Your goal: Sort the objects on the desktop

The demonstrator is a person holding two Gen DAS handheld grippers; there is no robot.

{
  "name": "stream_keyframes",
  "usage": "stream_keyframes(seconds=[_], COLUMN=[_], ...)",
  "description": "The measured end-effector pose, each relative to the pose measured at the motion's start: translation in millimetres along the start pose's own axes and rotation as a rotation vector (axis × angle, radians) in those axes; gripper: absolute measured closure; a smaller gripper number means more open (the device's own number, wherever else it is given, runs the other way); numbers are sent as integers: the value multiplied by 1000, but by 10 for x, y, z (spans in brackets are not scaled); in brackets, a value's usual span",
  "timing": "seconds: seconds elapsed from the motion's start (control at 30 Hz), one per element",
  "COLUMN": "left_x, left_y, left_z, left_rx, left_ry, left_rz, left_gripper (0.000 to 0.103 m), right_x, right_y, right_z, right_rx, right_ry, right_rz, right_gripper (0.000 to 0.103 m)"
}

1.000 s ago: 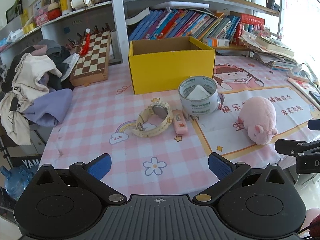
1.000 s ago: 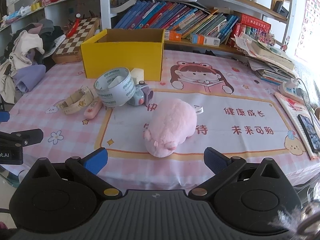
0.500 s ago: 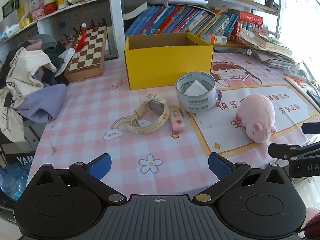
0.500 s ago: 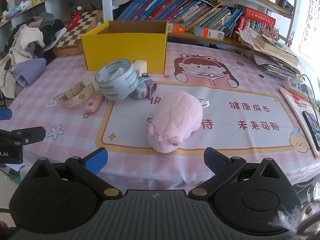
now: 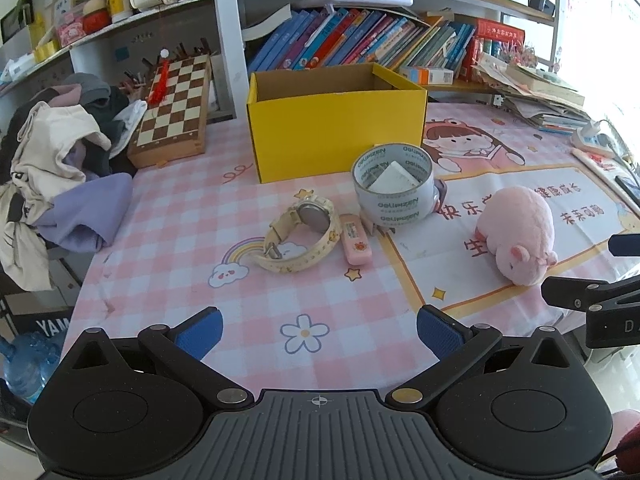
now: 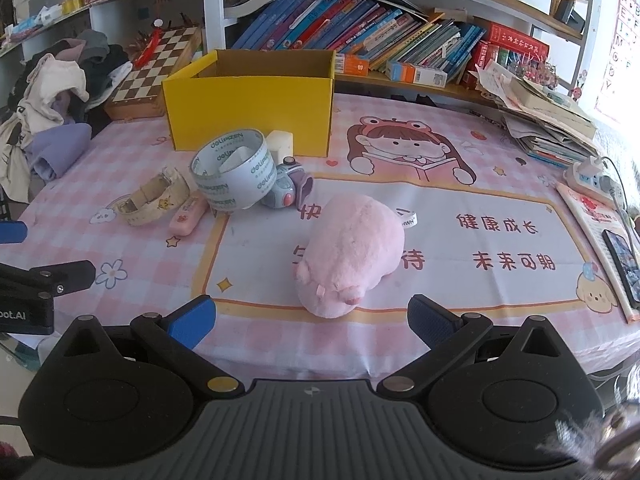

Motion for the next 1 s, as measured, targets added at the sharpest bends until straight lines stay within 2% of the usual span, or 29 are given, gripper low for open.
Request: stream_keyframes(seconds=[0.57,1.0], left_x=[-40,37], left_y=[-5,-37], left_z=[-17,-45], left_rx=[-3,3], left_ry=[-7,41], left_rz=[-19,-21], left_gripper=[0,0], right_x=[-85,-80], right_y=[-9,-38], right_z=[28,21], right_rx=[3,1], right_ry=[-17,-13], right_rz=[8,17], right_gripper=[0,0])
Point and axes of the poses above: each gripper's, at about its wrist camera, not at the fingertips, and y roughly the way its jaws point, x to its right, z to its top, the point moved 5 cm from there along y, roughly the way its jaws point, and after that the axes turned 9 degrees about -y, right-handed, at the moved point
